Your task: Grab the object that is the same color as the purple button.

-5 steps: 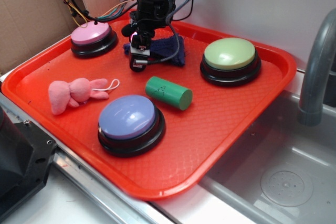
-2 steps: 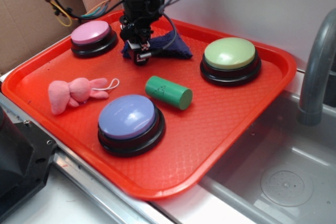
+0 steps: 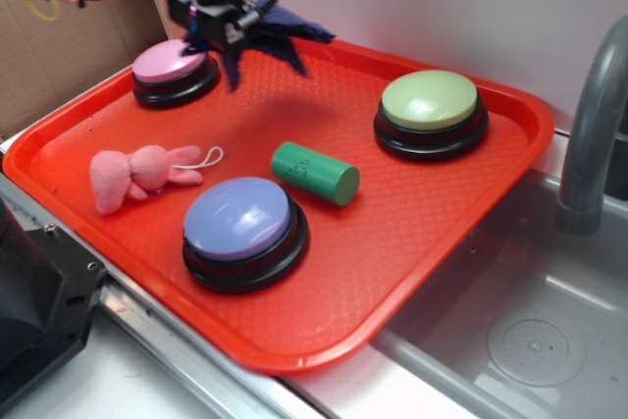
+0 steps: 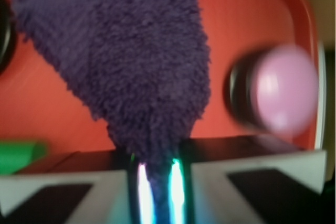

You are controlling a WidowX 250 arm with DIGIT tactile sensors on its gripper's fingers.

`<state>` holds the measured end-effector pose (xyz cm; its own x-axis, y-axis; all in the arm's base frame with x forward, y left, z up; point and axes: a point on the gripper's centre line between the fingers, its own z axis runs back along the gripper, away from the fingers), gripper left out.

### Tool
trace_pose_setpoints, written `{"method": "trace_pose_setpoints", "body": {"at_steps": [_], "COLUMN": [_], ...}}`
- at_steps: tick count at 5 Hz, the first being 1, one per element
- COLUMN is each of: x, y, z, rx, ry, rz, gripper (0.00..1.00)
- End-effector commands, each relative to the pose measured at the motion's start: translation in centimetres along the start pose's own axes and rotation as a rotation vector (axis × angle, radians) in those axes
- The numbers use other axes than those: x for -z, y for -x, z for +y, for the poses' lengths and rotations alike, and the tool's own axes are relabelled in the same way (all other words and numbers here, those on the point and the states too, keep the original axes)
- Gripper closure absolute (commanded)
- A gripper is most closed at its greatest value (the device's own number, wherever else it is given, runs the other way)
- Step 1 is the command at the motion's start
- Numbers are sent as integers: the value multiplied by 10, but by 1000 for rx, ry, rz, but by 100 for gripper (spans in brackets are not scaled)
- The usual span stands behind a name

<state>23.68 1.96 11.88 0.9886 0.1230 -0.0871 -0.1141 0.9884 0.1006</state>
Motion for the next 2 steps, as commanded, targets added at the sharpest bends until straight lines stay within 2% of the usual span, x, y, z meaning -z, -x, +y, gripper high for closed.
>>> {"method": "trace_pose_setpoints", "body": {"at_steps": [1,2], "x": [-90,-120], "y": [38,52], "z": [-17,-10], "rx": [-145,-164], "ry": [77,90], "rz": [-49,-70], "gripper": [100,100]}}
